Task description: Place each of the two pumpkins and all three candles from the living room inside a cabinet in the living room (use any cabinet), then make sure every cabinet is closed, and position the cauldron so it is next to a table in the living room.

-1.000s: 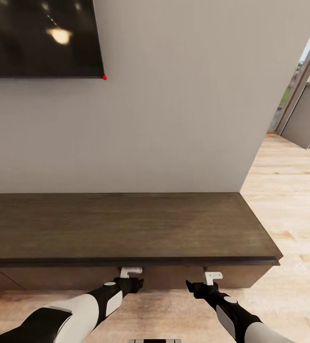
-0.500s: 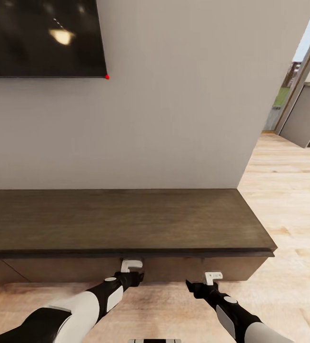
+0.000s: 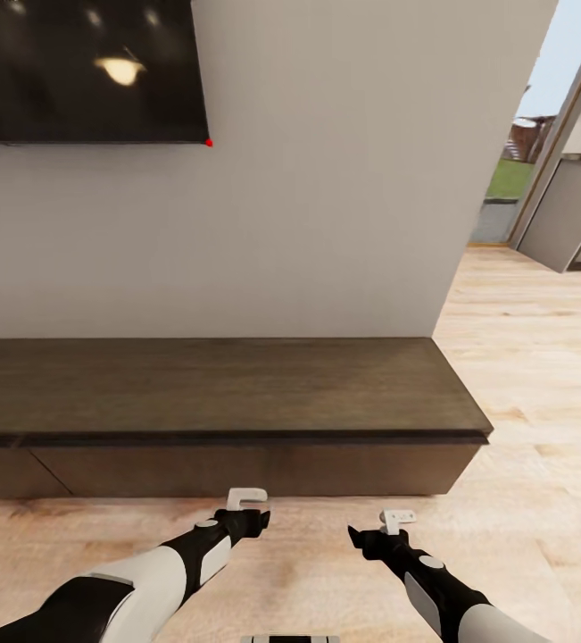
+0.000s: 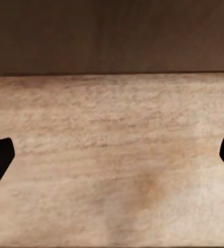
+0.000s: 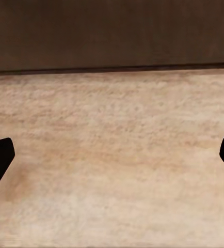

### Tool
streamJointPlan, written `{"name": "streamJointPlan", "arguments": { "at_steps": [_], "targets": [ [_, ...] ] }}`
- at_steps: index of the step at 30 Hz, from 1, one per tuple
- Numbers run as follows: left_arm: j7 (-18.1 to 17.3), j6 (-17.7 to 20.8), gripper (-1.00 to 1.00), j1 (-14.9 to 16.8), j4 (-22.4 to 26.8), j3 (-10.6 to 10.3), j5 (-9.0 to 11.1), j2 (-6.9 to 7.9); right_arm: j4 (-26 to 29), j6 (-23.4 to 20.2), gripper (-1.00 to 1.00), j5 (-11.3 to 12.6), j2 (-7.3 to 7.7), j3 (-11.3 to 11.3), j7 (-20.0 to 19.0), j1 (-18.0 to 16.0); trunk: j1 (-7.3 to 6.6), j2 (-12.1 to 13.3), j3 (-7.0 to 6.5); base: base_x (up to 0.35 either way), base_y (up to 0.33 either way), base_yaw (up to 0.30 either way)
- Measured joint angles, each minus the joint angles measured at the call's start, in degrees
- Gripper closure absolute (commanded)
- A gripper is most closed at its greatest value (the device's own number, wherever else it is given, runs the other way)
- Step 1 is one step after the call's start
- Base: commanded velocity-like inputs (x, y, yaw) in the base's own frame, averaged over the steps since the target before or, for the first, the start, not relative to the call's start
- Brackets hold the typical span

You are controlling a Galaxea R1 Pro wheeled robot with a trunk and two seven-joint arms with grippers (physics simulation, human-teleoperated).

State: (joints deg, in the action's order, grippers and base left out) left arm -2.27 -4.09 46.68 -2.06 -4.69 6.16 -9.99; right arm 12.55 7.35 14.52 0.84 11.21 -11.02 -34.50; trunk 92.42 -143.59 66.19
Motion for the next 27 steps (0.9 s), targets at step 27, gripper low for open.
{"name": "streamJointPlan", "arguments": {
  "at_steps": [27],
  "targets": [
    [-0.1, 0.5, -1.00, -2.5, 0.0, 0.3, 11.0, 0.01, -5.8, -6.2, -1.00, 0.2, 0.46, -0.2, -0.3, 0.1, -0.27, 0.1, -2.70, -0.005, -0.001, 0.123]
  ]
}}
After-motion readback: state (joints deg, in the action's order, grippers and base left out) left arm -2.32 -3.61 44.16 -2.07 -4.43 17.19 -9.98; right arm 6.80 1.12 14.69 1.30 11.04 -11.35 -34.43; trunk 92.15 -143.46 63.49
